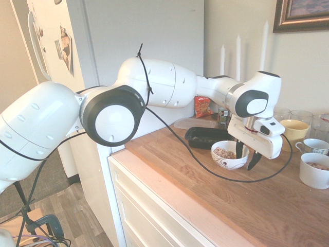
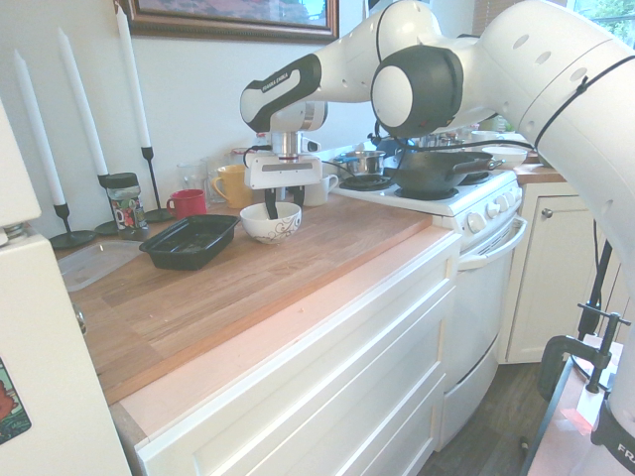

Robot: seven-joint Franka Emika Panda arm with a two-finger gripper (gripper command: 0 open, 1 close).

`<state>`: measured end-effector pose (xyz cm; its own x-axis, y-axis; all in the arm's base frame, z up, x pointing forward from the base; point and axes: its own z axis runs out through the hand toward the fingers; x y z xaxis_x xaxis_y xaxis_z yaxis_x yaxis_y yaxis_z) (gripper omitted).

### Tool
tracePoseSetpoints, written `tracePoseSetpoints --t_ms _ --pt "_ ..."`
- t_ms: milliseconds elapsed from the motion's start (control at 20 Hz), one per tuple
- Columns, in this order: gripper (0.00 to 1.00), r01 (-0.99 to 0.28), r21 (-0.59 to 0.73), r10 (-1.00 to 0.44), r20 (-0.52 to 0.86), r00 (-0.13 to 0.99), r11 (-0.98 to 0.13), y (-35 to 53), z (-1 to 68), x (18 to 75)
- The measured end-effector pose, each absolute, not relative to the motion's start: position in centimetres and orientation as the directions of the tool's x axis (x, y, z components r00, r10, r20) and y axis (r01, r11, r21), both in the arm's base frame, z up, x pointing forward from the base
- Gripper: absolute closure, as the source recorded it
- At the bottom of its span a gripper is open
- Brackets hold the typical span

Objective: Pour the cereal into the box

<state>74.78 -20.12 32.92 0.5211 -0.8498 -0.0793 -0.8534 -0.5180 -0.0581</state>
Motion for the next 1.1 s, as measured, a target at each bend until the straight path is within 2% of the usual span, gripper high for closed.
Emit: tracePoseSetpoints --t_ms 750,1100 --pt "1.00 -0.857 -0.074 -0.854 -0.077 0.515 -0.510 -19.9 33.2 73.1" --pt "1.00 -0.855 -0.108 -0.856 -0.045 0.514 -0.508 -20.1 36.7 73.0"
